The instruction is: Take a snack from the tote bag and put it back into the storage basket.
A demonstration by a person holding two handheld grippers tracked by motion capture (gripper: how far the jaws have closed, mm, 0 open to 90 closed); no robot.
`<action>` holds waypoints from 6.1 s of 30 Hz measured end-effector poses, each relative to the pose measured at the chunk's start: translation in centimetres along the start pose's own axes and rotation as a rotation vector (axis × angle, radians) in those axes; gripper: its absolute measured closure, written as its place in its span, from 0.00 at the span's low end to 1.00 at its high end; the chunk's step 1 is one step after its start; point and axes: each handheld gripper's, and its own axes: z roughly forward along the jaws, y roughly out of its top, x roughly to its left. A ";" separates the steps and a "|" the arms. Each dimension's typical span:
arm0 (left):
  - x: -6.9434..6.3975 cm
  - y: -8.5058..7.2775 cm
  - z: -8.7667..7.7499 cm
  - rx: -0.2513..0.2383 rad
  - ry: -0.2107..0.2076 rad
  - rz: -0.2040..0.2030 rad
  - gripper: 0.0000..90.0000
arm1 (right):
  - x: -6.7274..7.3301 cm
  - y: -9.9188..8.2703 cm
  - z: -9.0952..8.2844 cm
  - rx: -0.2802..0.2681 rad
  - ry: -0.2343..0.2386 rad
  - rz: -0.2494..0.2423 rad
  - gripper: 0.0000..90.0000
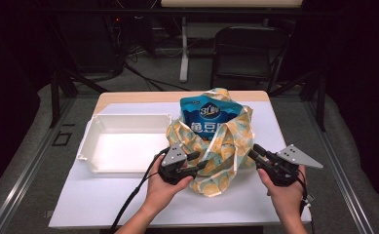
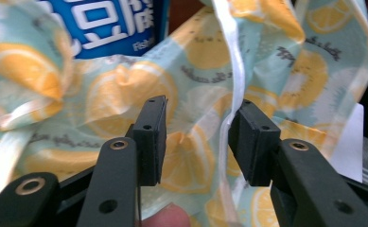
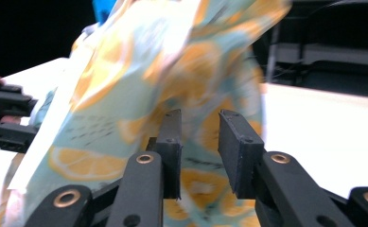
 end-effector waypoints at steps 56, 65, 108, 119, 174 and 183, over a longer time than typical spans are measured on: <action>0.5 -5.4 3.3 0.234 0.128 -0.102 0.81 | -6.0 -7.2 7.5 0.406 -0.166 0.182 0.90; 0.6 -2.2 -2.5 0.025 0.093 -0.114 0.62 | -5.0 -4.2 3.9 0.162 -0.081 0.144 0.57; 7.9 2.1 -3.0 -0.006 0.164 -0.299 0.32 | -4.0 -1.1 5.4 0.051 -0.034 0.157 0.37; 7.9 -0.1 -0.5 0.125 0.161 -0.355 0.97 | -4.1 -3.1 7.3 0.189 0.085 0.160 0.97; 1.6 -2.2 -2.7 0.033 0.280 -0.218 0.63 | -2.6 -4.0 2.9 0.130 0.045 0.104 0.55; 1.3 -1.8 0.2 0.102 0.267 -0.149 0.38 | -0.6 -5.0 4.4 0.199 0.134 0.072 0.40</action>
